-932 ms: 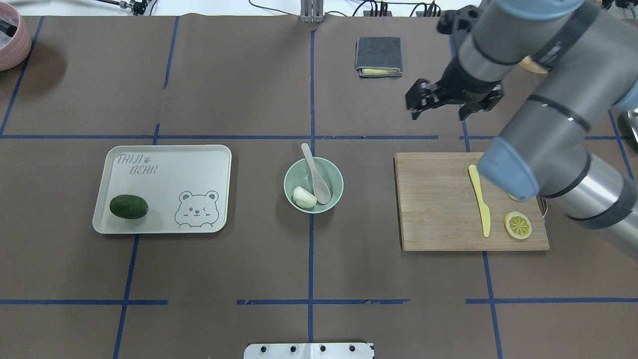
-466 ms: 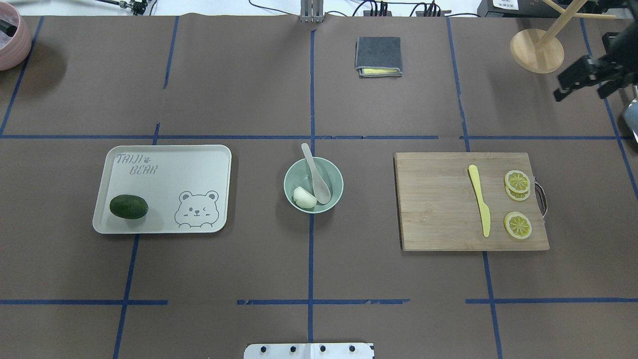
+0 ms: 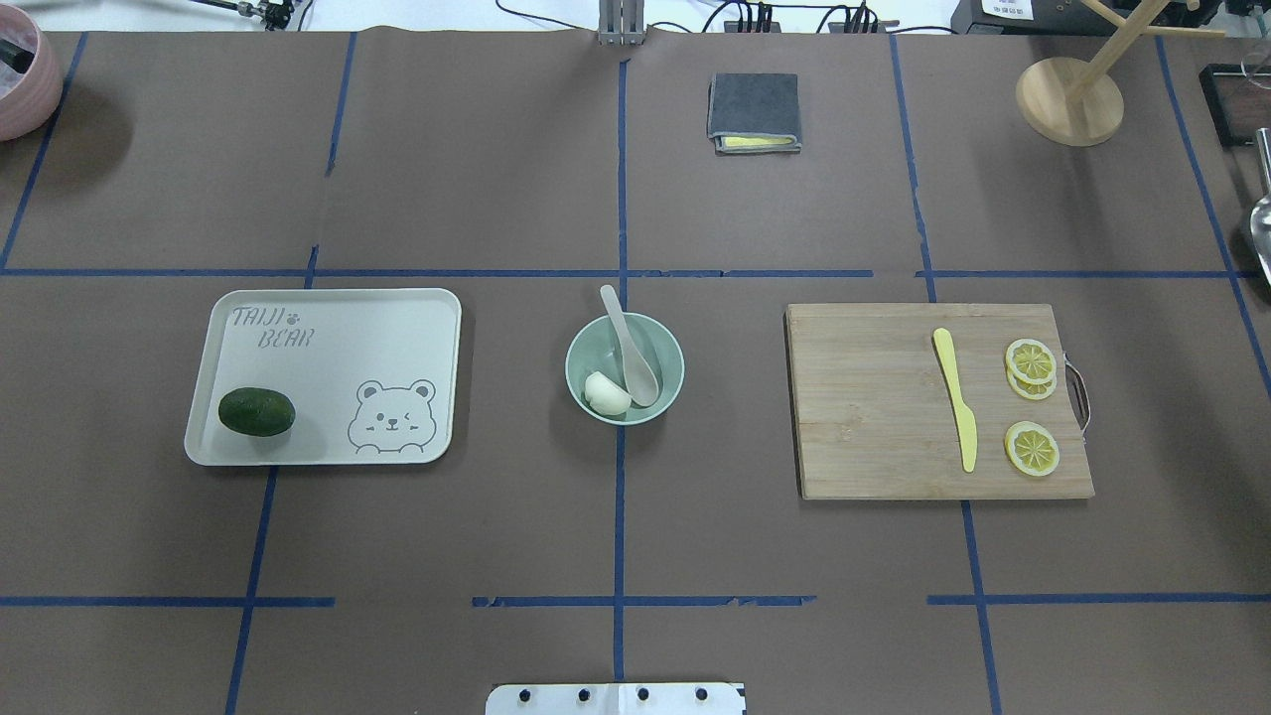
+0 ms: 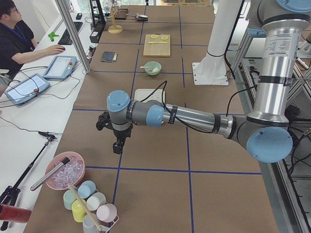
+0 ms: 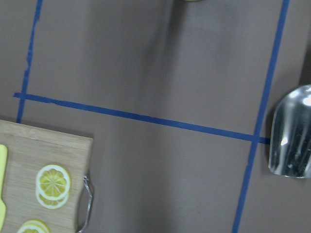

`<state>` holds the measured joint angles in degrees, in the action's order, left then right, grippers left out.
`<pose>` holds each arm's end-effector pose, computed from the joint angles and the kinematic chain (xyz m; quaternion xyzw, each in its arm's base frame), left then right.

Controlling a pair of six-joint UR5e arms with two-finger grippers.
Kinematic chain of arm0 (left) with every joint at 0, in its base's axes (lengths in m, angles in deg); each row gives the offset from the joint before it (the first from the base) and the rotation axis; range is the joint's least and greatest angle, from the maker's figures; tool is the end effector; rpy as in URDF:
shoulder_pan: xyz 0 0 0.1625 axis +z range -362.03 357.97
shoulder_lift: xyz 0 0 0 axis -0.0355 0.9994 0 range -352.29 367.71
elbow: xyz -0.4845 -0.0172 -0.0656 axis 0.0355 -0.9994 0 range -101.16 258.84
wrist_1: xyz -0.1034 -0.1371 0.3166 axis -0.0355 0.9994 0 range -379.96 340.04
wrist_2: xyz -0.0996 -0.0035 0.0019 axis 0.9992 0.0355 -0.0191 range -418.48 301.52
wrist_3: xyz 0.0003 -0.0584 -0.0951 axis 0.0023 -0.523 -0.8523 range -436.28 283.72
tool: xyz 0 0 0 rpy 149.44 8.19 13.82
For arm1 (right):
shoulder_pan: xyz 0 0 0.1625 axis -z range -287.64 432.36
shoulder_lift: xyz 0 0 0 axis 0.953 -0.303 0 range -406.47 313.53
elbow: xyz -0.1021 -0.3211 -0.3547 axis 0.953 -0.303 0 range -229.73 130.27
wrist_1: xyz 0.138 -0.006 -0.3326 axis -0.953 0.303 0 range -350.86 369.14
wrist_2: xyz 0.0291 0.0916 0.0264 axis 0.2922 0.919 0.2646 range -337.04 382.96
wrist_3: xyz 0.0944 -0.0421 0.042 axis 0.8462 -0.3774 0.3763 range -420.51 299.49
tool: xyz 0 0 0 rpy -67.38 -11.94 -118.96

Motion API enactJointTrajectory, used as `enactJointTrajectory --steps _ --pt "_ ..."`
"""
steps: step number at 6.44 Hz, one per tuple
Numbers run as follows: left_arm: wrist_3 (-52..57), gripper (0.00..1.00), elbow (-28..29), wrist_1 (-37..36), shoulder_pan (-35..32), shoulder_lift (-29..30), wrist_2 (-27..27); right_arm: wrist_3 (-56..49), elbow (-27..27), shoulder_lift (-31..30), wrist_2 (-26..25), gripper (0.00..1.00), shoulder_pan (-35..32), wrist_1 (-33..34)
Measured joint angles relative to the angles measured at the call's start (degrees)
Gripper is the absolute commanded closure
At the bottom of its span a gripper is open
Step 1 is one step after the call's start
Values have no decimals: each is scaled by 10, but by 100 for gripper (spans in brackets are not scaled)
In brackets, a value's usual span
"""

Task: Put spoon and bun in bowl

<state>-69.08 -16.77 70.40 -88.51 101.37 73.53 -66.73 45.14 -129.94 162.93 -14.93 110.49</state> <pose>-0.0294 -0.4763 0.6619 0.0898 0.3545 0.1169 0.9234 0.0250 -0.4851 0.6541 0.0134 -0.4221 -0.0708 0.9037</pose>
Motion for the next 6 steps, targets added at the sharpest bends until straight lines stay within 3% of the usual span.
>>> enactJointTrajectory --steps 3,6 --pt "24 0 34 -1 -19 -11 3 -28 -37 -21 13 0 -35 -36" --pt "25 0 56 -1 -23 -16 26 -23 -44 -26 -63 0 -35 -62"
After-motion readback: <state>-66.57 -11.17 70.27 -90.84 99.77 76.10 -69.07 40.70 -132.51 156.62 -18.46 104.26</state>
